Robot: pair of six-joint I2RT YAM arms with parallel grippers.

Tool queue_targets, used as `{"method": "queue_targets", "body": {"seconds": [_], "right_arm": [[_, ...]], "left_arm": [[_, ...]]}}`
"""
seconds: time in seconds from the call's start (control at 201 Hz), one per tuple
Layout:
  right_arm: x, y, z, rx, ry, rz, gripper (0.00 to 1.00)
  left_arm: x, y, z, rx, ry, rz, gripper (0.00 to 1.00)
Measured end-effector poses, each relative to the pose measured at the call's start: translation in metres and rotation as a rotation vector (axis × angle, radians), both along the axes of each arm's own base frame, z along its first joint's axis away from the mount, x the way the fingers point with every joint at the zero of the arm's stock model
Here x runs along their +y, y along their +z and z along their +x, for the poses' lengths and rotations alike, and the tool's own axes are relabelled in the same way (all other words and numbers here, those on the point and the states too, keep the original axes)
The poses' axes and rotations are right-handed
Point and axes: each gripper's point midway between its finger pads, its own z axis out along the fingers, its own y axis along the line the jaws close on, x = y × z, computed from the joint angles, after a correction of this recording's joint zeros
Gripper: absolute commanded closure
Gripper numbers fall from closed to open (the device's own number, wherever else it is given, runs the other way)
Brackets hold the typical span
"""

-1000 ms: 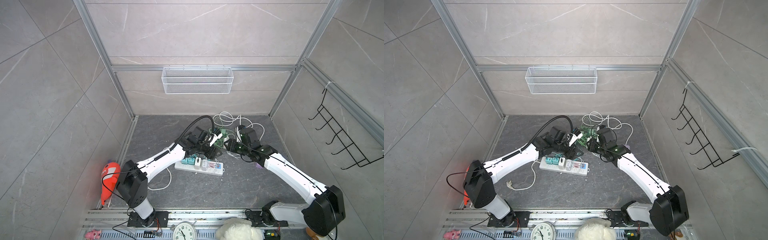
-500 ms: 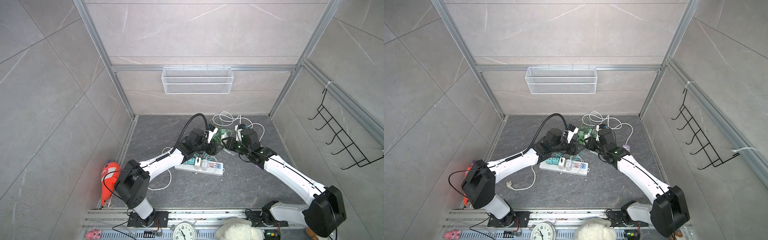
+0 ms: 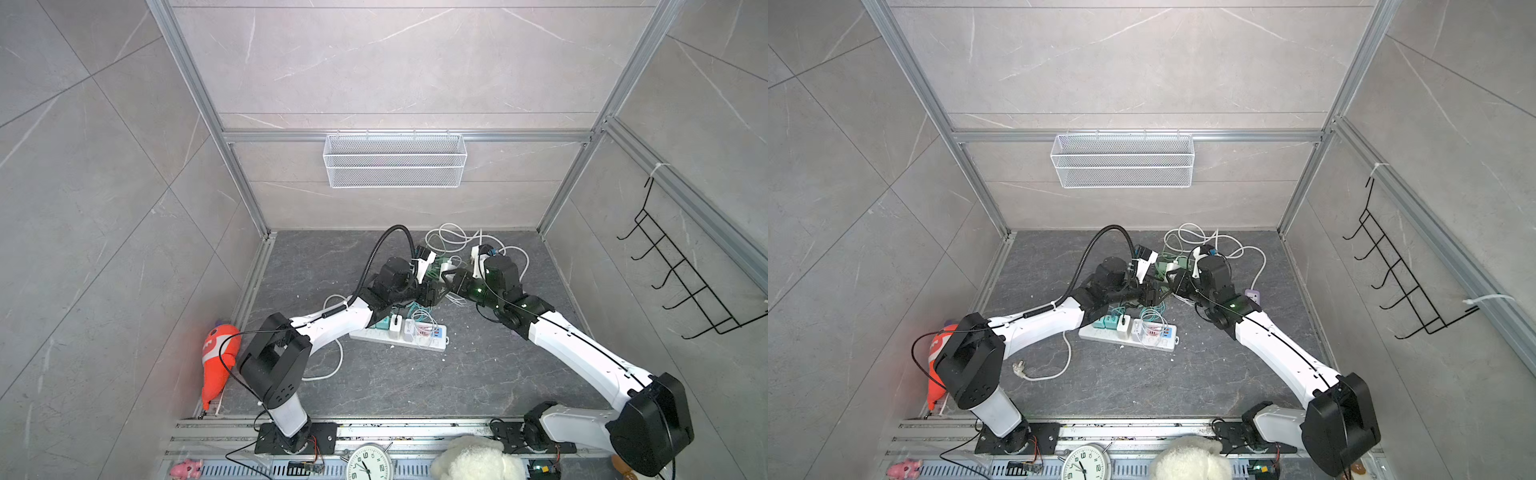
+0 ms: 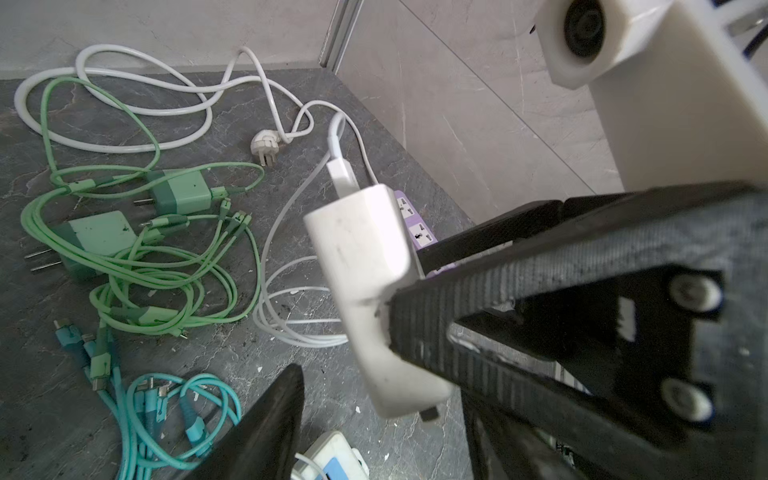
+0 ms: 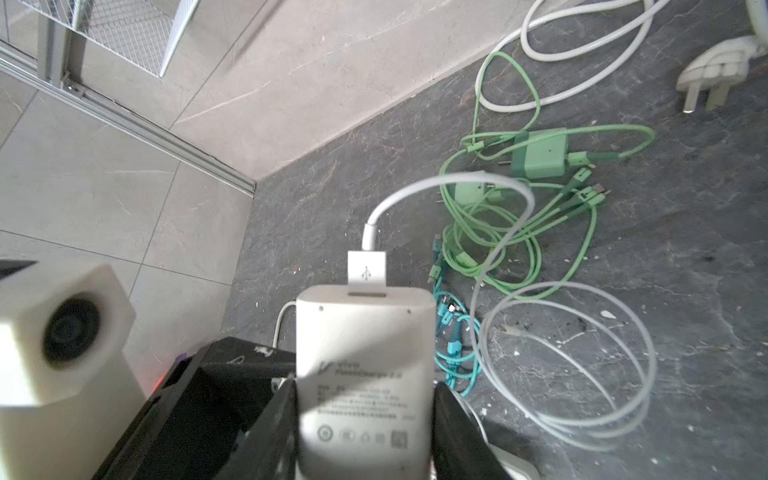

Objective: Insert the plug
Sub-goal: 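Close the left gripper on the charger held by the right gripper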

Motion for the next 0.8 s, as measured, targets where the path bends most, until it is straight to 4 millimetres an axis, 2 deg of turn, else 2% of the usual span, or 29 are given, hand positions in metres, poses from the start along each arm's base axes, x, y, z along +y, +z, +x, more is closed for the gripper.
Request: {"method": "queue_targets", "body": {"seconds": [0.184,0.797], "right_arm": [[0.001,-0.002,0.000,0.005,-0.003,0.023,0.86],[0.008,0.008,0.003,-0.029,0.000,0.093,0.86]], "left_arm": [[-0.001,-0.003,0.005,-0.002,0.041,-0.036,0.43],[0.001,0.011,0.013,-0.113,0.151,-0.181,0.53]]}}
